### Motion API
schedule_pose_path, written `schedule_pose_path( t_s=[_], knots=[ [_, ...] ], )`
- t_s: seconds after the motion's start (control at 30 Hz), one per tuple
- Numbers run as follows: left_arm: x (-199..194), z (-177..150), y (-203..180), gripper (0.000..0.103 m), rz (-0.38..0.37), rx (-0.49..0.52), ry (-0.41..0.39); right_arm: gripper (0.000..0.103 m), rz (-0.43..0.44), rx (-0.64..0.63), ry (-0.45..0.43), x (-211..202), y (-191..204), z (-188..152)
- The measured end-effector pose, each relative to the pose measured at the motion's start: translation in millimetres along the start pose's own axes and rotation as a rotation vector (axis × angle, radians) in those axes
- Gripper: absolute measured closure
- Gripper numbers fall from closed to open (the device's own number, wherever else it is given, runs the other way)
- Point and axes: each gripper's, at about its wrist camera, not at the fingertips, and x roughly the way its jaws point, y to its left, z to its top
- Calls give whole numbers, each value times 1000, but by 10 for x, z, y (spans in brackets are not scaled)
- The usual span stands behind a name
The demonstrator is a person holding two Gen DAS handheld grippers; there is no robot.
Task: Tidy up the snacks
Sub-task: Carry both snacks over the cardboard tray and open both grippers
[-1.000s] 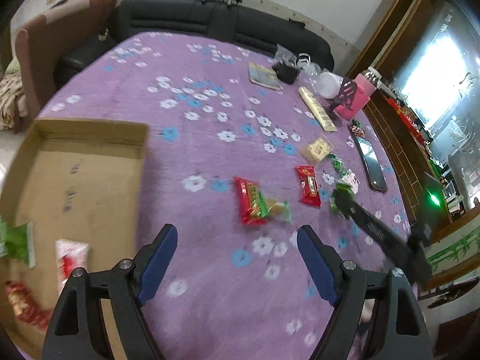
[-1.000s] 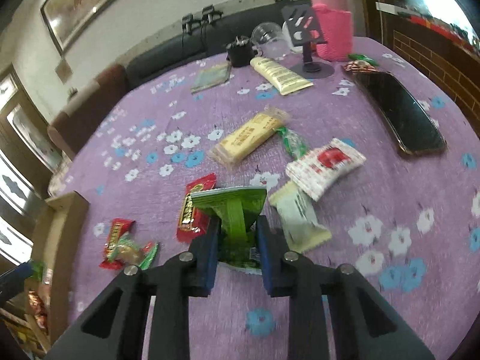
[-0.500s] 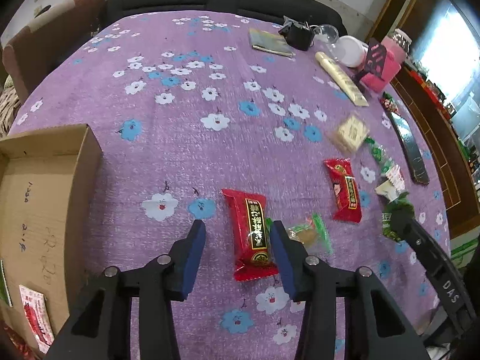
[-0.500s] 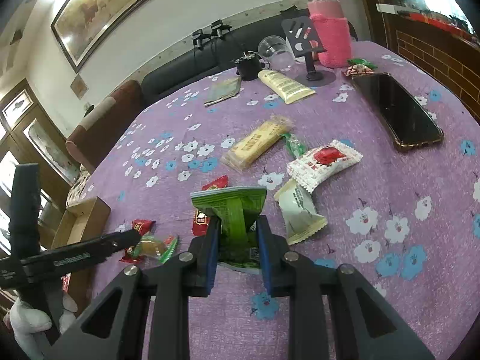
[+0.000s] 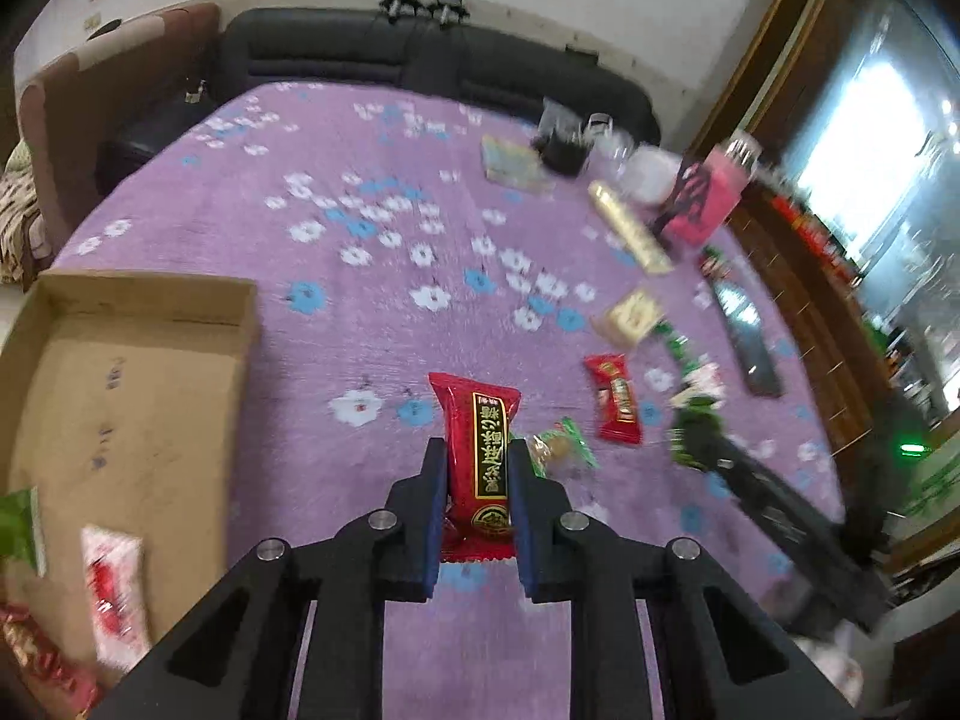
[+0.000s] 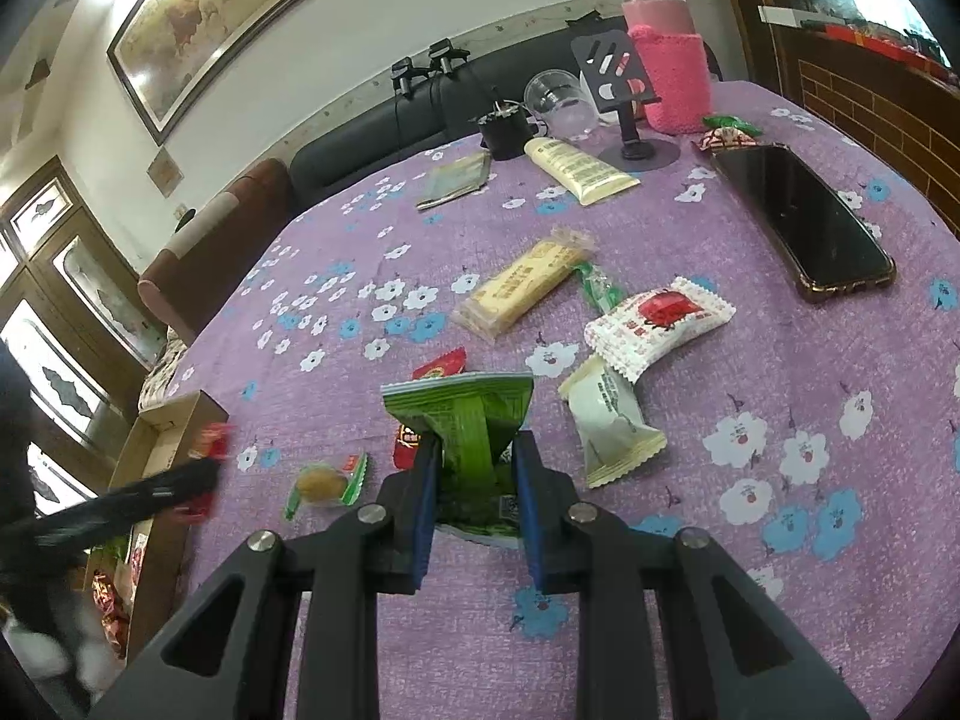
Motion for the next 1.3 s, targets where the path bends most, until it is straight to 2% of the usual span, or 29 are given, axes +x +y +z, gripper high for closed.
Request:
schedule_pose_path(
  t_s=[0.13, 0.3, 0.4, 0.6, 0.73, 0.93, 1.1, 1.3],
  knots=[
    [-477, -105, 291, 85, 12, -41, -69, 80, -8, -13, -5, 6, 41, -29],
    [-892, -292, 809, 84, 88, -115, -143, 80, -35, -51, -27, -43, 178, -59],
    [-1003, -362, 1125, 84, 147, -146, -159, 80, -4, -69, -22, -128, 351, -68],
    [-927, -381, 1549, 84, 156, -214, -133, 80, 111, -180, 35, -238, 1073, -171],
    [-821, -365, 1714, 84, 156, -225, -103, 80, 201, -276, 105, -177, 1707, -269],
    [-688, -337, 1854, 84, 172, -218, -43, 80, 308, -353, 210, 7, 2410, -479],
    [-620, -374, 1909, 84, 158, -229, -25, 79, 323, -434, 291, 177, 2820, -778],
    [-691, -393, 1980, 84, 140, -261, -57, 79, 302, -466, 357, 314, 2929, -1095]
  ],
)
